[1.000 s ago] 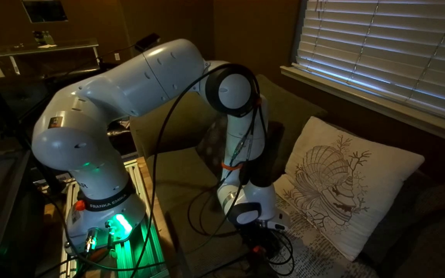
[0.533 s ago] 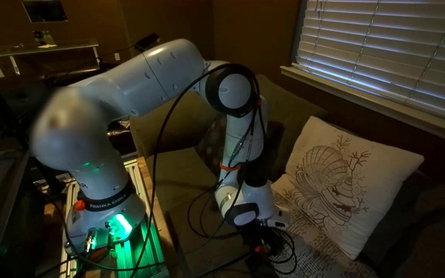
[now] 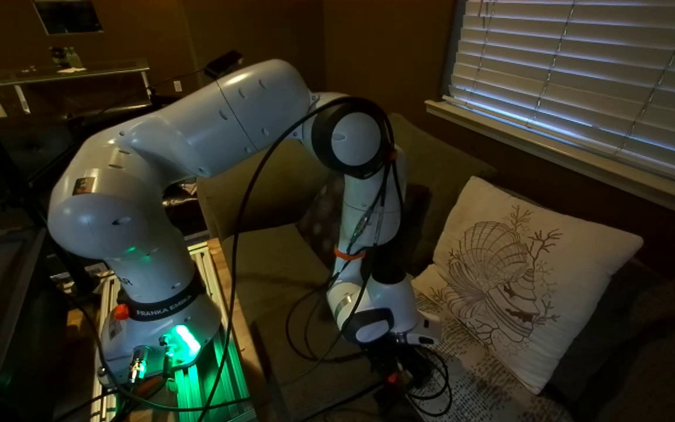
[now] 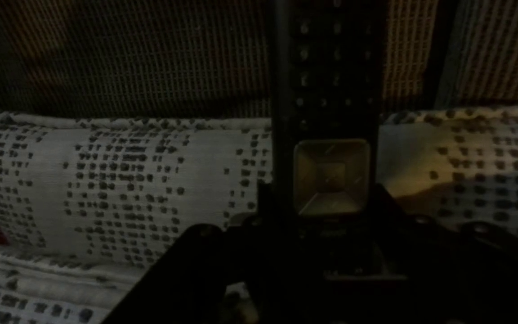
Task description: Place the remote control underneath the white cushions.
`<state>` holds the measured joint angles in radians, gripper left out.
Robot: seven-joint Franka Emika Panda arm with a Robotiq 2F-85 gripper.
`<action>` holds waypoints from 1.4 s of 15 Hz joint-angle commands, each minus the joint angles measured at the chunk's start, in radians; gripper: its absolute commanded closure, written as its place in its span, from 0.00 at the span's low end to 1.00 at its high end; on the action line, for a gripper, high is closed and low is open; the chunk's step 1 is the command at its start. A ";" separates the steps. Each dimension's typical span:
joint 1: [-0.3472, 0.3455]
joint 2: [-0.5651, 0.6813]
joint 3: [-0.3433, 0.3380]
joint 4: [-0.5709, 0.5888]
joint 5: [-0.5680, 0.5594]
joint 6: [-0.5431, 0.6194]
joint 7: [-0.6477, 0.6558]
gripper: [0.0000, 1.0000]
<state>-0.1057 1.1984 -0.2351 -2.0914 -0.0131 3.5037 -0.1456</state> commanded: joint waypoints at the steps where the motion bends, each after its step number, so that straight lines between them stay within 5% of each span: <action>1: -0.031 -0.019 0.025 0.065 -0.033 0.008 0.004 0.69; 2: -0.030 -0.016 0.025 0.068 -0.031 0.007 0.005 0.29; 6: -0.031 -0.012 0.025 0.087 -0.029 0.003 0.007 0.02; 12: -0.074 -0.050 0.055 0.051 -0.071 -0.046 -0.007 0.00; 21: -0.184 -0.081 0.128 0.077 -0.123 -0.273 -0.036 0.00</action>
<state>-0.2562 1.1320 -0.1506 -2.0542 -0.1037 3.3059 -0.1695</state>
